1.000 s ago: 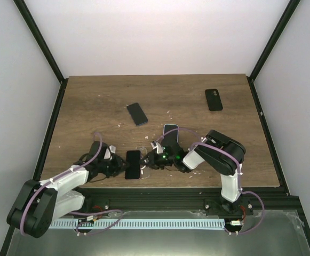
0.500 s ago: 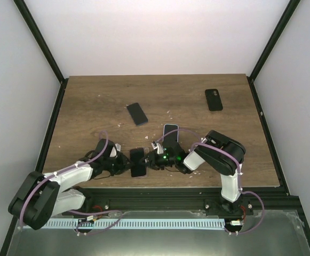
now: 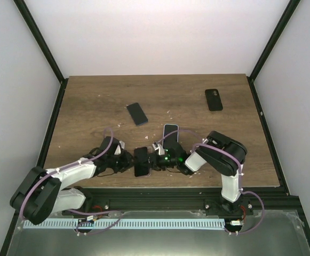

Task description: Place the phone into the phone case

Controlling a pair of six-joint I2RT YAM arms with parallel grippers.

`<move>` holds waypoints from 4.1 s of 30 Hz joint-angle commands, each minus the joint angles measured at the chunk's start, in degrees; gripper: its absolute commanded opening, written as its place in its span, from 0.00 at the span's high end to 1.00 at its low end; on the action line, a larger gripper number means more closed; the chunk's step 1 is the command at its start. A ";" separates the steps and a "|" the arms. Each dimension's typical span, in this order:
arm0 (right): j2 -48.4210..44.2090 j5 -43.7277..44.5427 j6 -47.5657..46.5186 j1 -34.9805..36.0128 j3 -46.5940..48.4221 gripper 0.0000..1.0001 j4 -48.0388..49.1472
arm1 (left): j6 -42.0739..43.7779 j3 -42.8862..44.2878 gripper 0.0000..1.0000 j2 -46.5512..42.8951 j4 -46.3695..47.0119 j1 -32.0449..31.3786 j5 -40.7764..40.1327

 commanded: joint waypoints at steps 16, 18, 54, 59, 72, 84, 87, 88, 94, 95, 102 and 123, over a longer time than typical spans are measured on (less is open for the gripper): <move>-2.94 4.35 -5.34 -3.55 -4.99 0.70 -7.76 | 8.83 7.22 0.55 4.69 -4.05 1.26 -8.61; -2.52 4.22 -5.36 -3.55 -4.62 0.72 -7.95 | 8.95 6.95 0.56 6.03 -2.36 1.25 -7.37; 1.46 2.34 -12.91 -3.58 0.05 0.71 -8.24 | 11.16 7.51 0.74 12.55 11.90 -1.92 1.81; -0.86 2.18 -12.66 -3.64 -1.99 0.83 -6.34 | 9.19 5.91 0.69 9.71 10.79 -1.94 1.82; -8.93 -8.23 -8.39 -3.64 -4.17 0.94 2.60 | 9.21 8.88 0.34 -17.51 -10.40 3.82 1.20; -27.28 -17.23 -3.71 -3.56 -2.48 0.90 4.09 | 3.15 7.64 0.22 -34.20 -5.33 9.78 17.52; -29.60 -18.10 -1.96 -3.41 -1.31 0.88 4.19 | -1.90 5.18 0.22 -35.17 4.05 9.77 21.19; -29.91 -18.31 -1.17 -3.31 -0.88 0.88 4.79 | -3.02 4.68 0.23 -35.12 6.36 9.77 22.01; -28.83 -19.60 4.81 -1.96 0.62 0.88 13.50 | -6.72 2.27 0.29 -34.59 14.39 9.73 24.52; -28.27 -19.63 6.07 -1.76 0.60 0.88 15.88 | -8.08 1.58 0.31 -34.71 16.82 9.77 24.80; -24.59 -19.99 11.47 -0.42 1.11 0.87 23.88 | -10.89 -0.13 0.47 -34.94 21.02 9.70 24.81; -26.42 -16.74 10.24 -0.12 -1.73 0.77 18.63 | -8.59 3.11 1.00 -34.24 13.06 9.78 22.36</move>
